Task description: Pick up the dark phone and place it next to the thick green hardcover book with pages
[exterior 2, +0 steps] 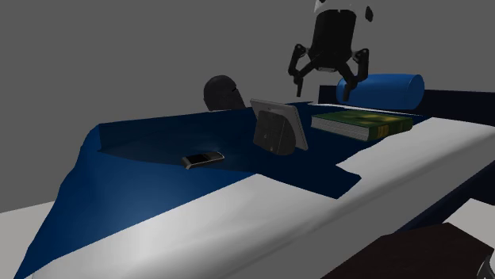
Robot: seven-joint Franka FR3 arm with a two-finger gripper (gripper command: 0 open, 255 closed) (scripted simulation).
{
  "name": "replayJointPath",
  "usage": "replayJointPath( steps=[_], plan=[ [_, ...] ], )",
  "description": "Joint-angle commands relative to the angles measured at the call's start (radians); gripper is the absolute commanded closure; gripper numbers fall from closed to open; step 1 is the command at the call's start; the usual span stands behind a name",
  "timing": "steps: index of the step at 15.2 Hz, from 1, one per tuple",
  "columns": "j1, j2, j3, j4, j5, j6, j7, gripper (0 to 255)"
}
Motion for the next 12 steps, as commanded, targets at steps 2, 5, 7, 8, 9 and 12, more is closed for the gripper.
replayJointPath(
  steps=[2, 5, 7, 8, 9, 12],
  plan=[
    [0.0, 0.056, 0.079, 0.008, 0.049, 0.073, 0.125, 0],
    [-0.007, 0.136, 0.159, 0.036, 0.081, 0.15, 0.246, 0],
    [-0.015, 0.198, 0.211, 0.062, 0.091, 0.203, 0.328, 0],
    [-0.021, 0.231, 0.237, 0.078, 0.093, 0.23, 0.37, 0],
    [-0.027, 0.267, 0.262, 0.094, 0.092, 0.256, 0.412, 0],
    [-0.049, 0.382, 0.336, 0.152, 0.068, 0.335, 0.546, 0]
  ],
)
